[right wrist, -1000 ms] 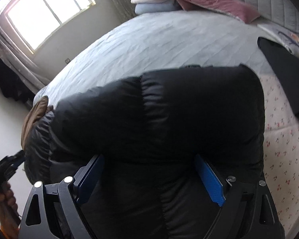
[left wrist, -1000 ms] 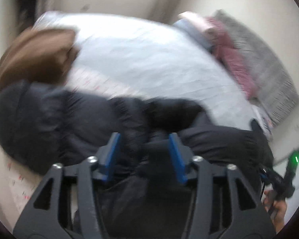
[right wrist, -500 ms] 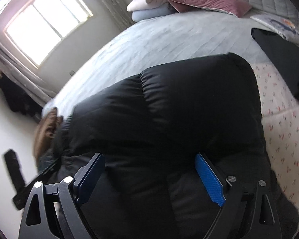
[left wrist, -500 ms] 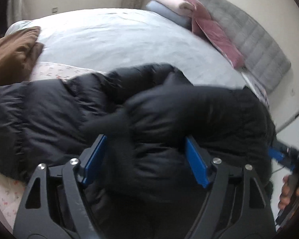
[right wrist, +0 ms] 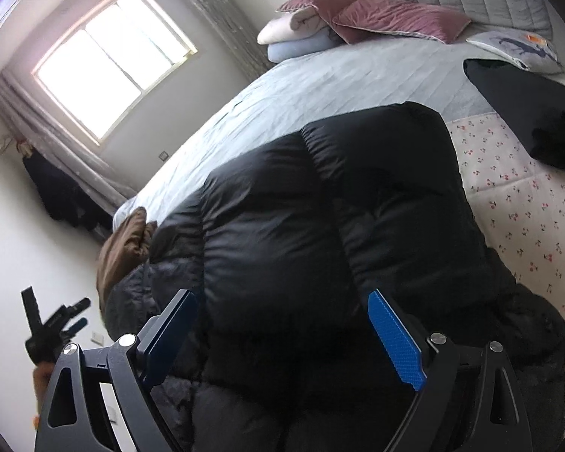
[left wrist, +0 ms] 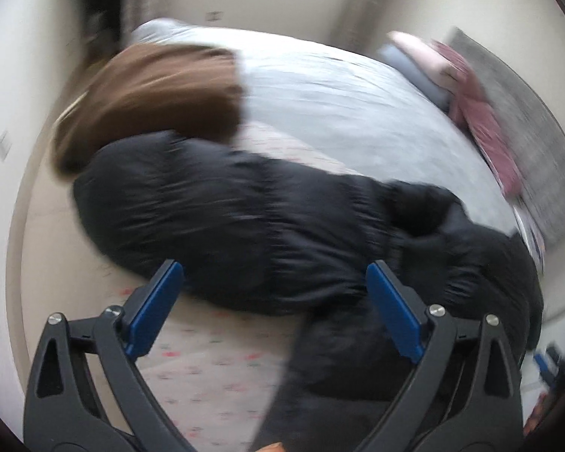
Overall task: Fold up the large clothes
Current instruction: 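Press the folded jacket flat with the right tool while the left tool smooths the side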
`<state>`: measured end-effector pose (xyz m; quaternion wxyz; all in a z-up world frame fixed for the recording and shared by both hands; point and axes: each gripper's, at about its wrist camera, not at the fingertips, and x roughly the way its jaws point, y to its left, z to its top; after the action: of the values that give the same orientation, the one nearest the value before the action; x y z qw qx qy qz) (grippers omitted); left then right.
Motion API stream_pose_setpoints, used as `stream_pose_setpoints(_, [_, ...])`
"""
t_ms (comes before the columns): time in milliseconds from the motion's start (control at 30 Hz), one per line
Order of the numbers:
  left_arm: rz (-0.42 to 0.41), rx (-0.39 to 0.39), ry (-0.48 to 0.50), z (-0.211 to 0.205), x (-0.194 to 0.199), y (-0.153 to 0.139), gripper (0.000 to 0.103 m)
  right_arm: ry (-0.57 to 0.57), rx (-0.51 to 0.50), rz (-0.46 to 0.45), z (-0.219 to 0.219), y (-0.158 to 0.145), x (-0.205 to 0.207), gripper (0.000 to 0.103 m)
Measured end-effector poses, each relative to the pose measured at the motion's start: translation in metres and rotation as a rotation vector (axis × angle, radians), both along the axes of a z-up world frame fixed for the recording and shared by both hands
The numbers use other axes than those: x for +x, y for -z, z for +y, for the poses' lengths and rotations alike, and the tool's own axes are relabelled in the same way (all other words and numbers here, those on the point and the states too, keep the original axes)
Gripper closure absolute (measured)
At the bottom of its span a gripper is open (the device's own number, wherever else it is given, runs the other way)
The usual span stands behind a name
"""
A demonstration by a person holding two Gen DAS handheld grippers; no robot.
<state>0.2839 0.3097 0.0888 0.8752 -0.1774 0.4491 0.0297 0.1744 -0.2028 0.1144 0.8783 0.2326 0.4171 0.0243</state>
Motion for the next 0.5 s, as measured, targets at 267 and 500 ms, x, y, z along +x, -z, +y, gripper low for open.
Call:
stream_pose_setpoints(267, [0.083, -0.336, -0.317, 0.12, 0.002, 0.096, 0.006, -0.087, -0.06, 0.0, 0.025, 0.014, -0.002, 0.009])
stream_pose_setpoints(500, [-0.003, -0.52, -0.482, 0.173, 0.012, 0.155, 0.011, -0.083, -0.04, 0.016, 0.025, 0.035, -0.007, 0.009])
